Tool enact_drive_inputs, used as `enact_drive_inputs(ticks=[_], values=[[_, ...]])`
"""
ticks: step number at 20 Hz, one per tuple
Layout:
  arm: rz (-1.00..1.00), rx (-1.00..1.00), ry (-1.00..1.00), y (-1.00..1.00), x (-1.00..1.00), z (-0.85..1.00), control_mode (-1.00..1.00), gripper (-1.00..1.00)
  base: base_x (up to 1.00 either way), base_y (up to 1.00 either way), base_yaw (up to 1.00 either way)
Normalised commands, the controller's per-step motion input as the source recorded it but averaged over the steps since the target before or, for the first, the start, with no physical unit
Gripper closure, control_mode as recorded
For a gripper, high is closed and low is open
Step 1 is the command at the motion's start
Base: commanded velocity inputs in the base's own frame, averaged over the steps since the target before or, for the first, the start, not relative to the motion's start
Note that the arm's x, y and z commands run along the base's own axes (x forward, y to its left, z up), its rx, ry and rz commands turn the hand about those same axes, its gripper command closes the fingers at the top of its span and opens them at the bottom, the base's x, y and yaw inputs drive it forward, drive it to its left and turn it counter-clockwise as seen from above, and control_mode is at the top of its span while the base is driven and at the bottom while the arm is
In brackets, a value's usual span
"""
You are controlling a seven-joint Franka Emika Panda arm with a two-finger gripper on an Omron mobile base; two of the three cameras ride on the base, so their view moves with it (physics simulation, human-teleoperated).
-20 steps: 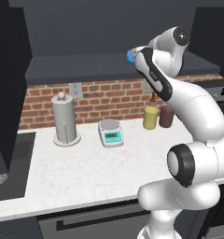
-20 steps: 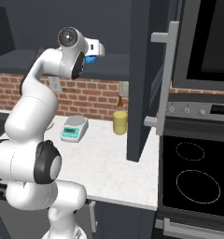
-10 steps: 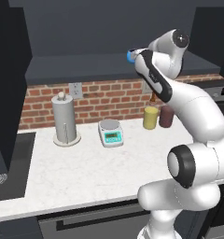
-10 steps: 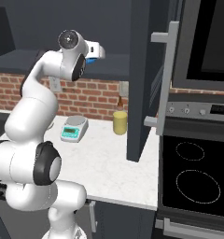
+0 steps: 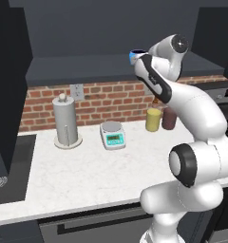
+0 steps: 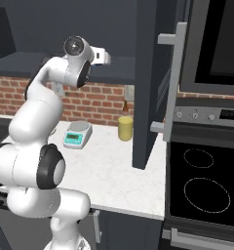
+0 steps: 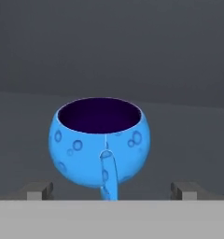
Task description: Gather all objects into one cabinet and sort the glasses and bowls to opposite sides.
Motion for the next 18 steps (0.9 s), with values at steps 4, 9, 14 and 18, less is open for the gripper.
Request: enact_drive_inputs(ticks=[4,9,14,18], values=[[0.00,0.00,0.00,0.00,0.41,0.00,-1.00,-1.00,0.00,0.00,0.00],[0.00,-0.01,0.00,0.04,0.40,0.00,-1.00,-1.00,0.00,0.00,0.00],[0.00,-0.02,0.00,0.11,0.33,-0.05,-1.00,1.00,0.00,0.00,0.00],[0.00,0.00,0.00,0.00,0.14,-0.04,-1.00,1.00,0.00,0.00,0.00]])
